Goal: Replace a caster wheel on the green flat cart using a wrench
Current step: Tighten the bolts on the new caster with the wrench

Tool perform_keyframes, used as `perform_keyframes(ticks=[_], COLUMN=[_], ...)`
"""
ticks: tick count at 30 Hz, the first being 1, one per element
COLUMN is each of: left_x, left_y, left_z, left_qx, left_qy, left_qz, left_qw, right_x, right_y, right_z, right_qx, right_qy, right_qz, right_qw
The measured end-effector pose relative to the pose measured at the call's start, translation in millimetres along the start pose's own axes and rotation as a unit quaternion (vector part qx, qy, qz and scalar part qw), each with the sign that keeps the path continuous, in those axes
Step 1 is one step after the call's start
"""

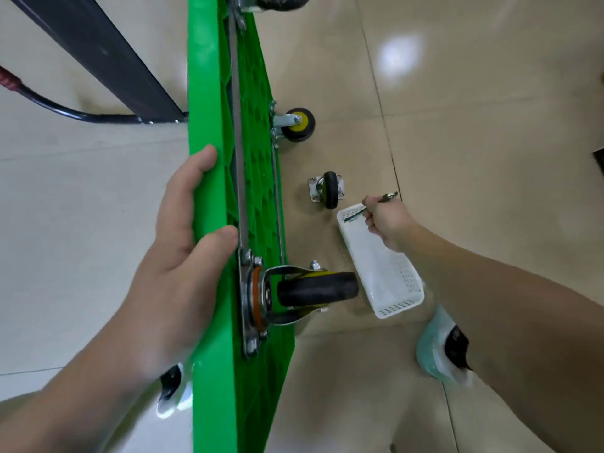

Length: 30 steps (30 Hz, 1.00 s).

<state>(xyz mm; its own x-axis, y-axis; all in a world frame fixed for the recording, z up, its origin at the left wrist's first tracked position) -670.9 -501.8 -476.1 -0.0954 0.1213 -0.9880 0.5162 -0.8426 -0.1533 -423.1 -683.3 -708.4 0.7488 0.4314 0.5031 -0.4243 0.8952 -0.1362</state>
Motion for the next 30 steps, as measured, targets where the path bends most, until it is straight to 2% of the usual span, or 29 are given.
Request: perform_keyframes(ticks=[4, 8, 12, 14, 17, 21, 24, 30], left_x=[-11.5, -19.4, -26.0, -27.8, -33.6, -34.1, -30.9, -25.3], left_y=[0.0, 1.0, 6.5, 8.4, 9.7, 8.3, 8.4, 8.8], left_z=[1.0, 1.5, 5.0, 6.0, 8.4, 10.4, 11.5, 9.6], left_qx=[0.025, 0.022, 0.025, 0.021, 0.011, 0.000, -0.004, -0.016], left_qy=[0.000, -0.012, 0.005, -0.004, -0.016, -0.019, -0.027, -0.032], left_qz=[-0.084, -0.095, -0.094, -0.109, -0.091, -0.079, -0.067, -0.048], left_qw=[0.996, 0.995, 0.995, 0.994, 0.996, 0.997, 0.997, 0.998], right_x=[31.6, 62.7, 76.2, 75.0, 66.2, 49.9, 50.9, 74.7], right_y=[-10.1, -19.7, -27.4, -23.9, -12.5, 5.6, 18.5, 42.6], right_z=[88.0, 181.5, 261.4, 295.0, 326.6, 327.7, 320.3, 330.8], right_qx=[0.068, 0.159, 0.191, 0.179, 0.119, 0.092, 0.073, 0.106], right_qy=[-0.066, -0.127, -0.206, -0.245, -0.297, -0.298, -0.313, -0.381], right_qz=[0.045, 0.127, 0.183, 0.222, 0.284, 0.310, 0.275, 0.170], right_qw=[0.994, 0.971, 0.942, 0.927, 0.904, 0.898, 0.906, 0.903])
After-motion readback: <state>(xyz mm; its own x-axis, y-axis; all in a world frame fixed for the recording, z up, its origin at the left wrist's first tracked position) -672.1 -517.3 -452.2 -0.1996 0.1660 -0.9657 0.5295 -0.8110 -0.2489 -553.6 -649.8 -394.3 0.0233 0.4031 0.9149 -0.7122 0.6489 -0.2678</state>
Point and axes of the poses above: each hand's wrist, its own z-axis away from the middle knuckle, its own y-axis out of the palm, x = y × z, the point moved 3 cm from there along -z, towards the middle knuckle, and after that the axes turned 12 degrees about y, right-handed, at the moved point
